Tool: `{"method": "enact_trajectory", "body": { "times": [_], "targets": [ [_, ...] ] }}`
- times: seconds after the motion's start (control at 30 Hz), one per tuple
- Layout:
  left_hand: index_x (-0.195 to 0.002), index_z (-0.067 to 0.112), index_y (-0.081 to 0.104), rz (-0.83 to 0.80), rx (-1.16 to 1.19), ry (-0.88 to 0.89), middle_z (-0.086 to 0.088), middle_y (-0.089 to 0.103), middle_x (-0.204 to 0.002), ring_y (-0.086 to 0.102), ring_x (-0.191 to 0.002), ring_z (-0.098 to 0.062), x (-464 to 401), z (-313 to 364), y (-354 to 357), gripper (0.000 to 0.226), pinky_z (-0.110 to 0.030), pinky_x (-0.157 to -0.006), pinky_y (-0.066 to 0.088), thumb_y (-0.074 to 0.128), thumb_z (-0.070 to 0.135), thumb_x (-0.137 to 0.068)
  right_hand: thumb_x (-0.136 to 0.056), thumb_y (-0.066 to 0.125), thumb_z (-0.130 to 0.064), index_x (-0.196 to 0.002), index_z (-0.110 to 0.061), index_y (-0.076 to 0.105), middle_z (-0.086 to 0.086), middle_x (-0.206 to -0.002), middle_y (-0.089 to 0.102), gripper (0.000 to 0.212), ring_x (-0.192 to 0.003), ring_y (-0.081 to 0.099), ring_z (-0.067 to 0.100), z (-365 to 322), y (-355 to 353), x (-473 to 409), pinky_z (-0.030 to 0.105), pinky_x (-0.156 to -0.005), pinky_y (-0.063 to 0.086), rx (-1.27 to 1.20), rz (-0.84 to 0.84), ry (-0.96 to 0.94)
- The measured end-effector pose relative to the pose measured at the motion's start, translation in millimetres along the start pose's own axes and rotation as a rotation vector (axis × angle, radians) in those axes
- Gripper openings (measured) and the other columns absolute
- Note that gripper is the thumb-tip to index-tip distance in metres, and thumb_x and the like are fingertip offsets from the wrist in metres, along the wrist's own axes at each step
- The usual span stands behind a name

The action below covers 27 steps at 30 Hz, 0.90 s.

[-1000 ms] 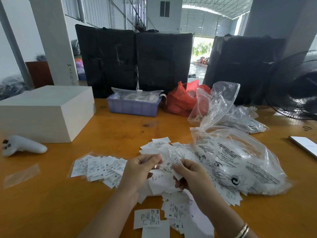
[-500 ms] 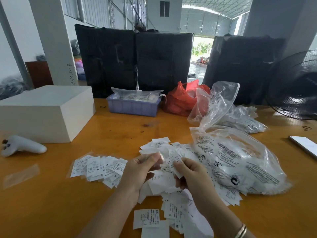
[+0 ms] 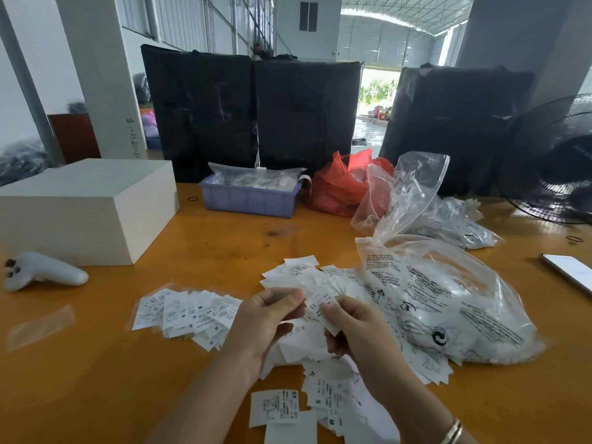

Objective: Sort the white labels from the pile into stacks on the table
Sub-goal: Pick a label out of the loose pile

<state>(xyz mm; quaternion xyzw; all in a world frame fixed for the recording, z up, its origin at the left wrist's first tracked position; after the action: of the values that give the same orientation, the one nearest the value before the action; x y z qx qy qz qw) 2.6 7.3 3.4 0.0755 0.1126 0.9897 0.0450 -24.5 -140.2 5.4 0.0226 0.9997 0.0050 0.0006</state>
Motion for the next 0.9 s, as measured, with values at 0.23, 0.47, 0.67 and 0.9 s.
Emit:
{"method": "enact_trajectory", "body": {
  "times": [0.23,0.47,0.67,0.9],
  "targets": [
    [-0.078,0.021,0.077,0.018,-0.032,0.003,0.001,0.076,-0.081,0.071,-0.073,-0.005,-3.3,-2.9,-2.0,0.005,-0.027,-0.069,0.046,0.076,0.025,-0.075,-0.092,0.061,-0.020,-0.071,-0.016,0.067,0.004,-0.055,0.055,0.022,-0.045,0.050,0.012,-3.5,-2.7,-0.6,0.021,-0.046,0.040,0.032,-0.009,-0.039],
    [-0.082,0.016,0.070,0.034,0.003,0.026,0.000,0.076,-0.082,0.068,-0.066,-0.002,-2.1,1.8,-1.1,0.025,-0.025,-0.067,0.045,0.079,0.027,-0.062,-0.092,0.061,-0.019,-0.076,-0.010,0.067,0.004,-0.053,0.054,0.020,-0.045,0.050,0.013,-2.8,-6.5,-1.6,0.021,-0.044,0.039,0.020,0.056,-0.057],
    [-0.079,0.020,0.066,0.033,0.015,0.034,0.000,0.076,-0.086,0.068,-0.068,-0.001,-3.4,1.5,-2.3,0.012,-0.027,-0.068,0.043,0.077,0.021,-0.074,-0.091,0.061,-0.019,-0.072,-0.011,0.066,0.006,-0.055,0.052,0.021,-0.044,0.045,0.014,-2.2,-8.6,-0.5,0.025,-0.048,0.036,-0.108,0.072,-0.032],
    [-0.082,0.019,0.068,0.066,-0.047,0.064,0.003,0.075,-0.079,0.069,-0.071,-0.003,-3.3,-0.2,-1.3,0.014,-0.025,-0.066,0.043,0.078,0.024,-0.074,-0.092,0.060,-0.017,-0.063,-0.020,0.067,0.004,-0.053,0.053,0.030,-0.044,0.047,0.013,-2.3,1.1,1.2,0.022,-0.045,0.037,-0.006,0.010,-0.026]
  ]
}}
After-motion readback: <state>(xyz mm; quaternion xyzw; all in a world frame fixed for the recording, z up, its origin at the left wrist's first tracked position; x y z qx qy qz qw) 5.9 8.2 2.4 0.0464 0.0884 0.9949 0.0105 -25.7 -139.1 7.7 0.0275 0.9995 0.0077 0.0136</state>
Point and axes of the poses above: each hand's wrist, its own x-axis away from the middle knuckle, its own y-axis out of the palm, z = x × y, the point moved 4 cm from there along -x, towards the middle knuckle
